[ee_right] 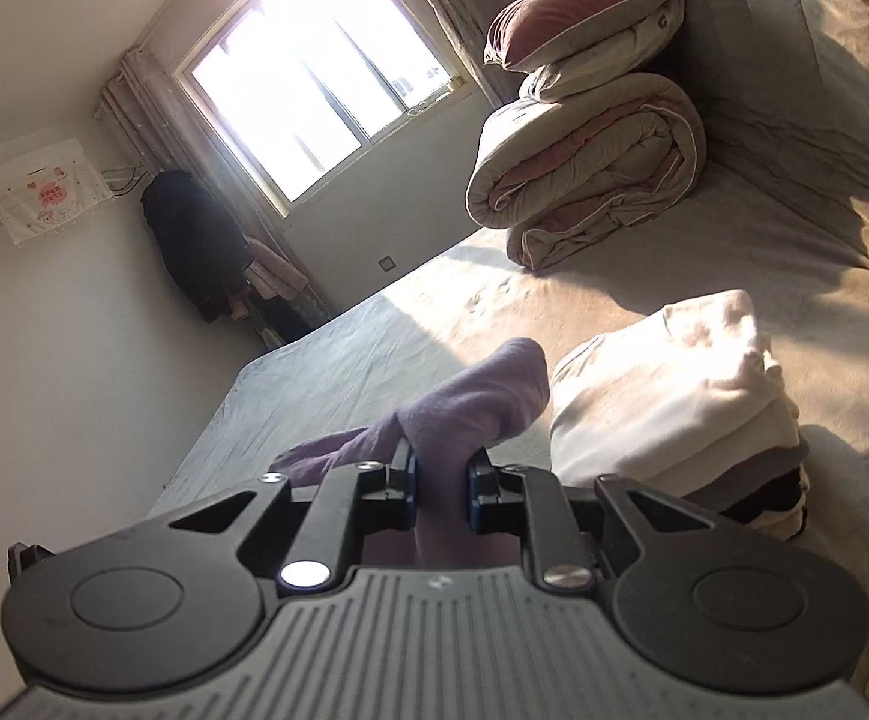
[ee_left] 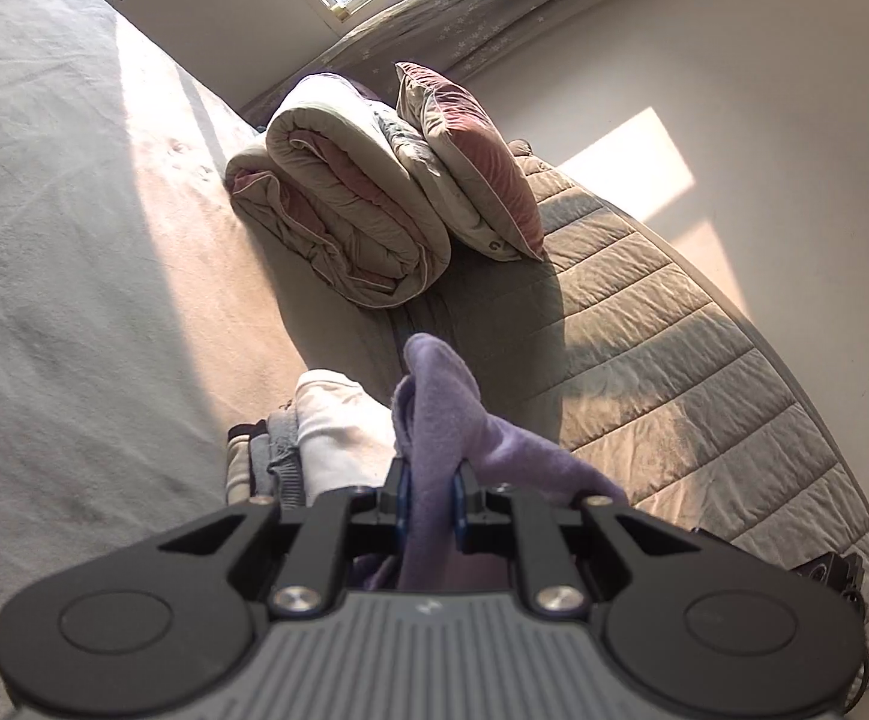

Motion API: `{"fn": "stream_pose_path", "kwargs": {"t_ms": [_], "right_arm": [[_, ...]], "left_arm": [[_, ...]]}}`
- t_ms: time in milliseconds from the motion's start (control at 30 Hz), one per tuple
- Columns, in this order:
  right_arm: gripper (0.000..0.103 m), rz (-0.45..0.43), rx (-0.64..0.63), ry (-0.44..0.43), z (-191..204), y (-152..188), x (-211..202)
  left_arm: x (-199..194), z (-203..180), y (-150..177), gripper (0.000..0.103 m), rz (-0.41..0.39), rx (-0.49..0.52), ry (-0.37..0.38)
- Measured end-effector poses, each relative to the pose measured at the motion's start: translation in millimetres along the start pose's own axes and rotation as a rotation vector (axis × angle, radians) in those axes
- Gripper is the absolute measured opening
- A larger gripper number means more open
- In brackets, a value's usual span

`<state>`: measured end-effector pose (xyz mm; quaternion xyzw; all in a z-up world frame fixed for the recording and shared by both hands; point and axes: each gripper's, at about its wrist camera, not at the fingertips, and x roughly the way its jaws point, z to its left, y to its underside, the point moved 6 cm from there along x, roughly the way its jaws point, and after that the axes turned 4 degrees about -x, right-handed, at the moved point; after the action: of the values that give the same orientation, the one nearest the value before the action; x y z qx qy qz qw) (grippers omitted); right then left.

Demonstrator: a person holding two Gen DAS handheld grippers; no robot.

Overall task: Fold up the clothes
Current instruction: 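Carry the folded pants with both grippers to the stack of folded clothes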

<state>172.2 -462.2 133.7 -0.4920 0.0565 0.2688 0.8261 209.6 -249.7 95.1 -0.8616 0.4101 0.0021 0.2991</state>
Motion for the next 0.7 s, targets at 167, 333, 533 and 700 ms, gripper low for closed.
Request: {"fn": "stream_pose_path", "kwargs": {"t_ms": [167, 333, 533, 700], "right_arm": [[0.019, -0.037, -0.043, 0.034, -33.6, -37.2, -3.6], [0.019, -0.041, -0.069, 0.06, -61.5, -62.2, 9.9], [0.019, -0.016, -0.057, 0.072, -94.3, -67.4, 46.6], [0.021, 0.054, -0.044, 0.107, -126.3, -54.8, 89.4]], "left_arm": [[47.7, -24.4, -1.7, 0.014, 0.0, -0.003, 0.03], [84.1, -28.7, -4.4, 0.014, -0.007, -0.02, 0.042], [122.8, -1.7, -10.1, 0.014, -0.013, -0.072, 0.019], [158.4, 43.8, -12.9, 0.015, 0.018, -0.123, -0.09]]}}
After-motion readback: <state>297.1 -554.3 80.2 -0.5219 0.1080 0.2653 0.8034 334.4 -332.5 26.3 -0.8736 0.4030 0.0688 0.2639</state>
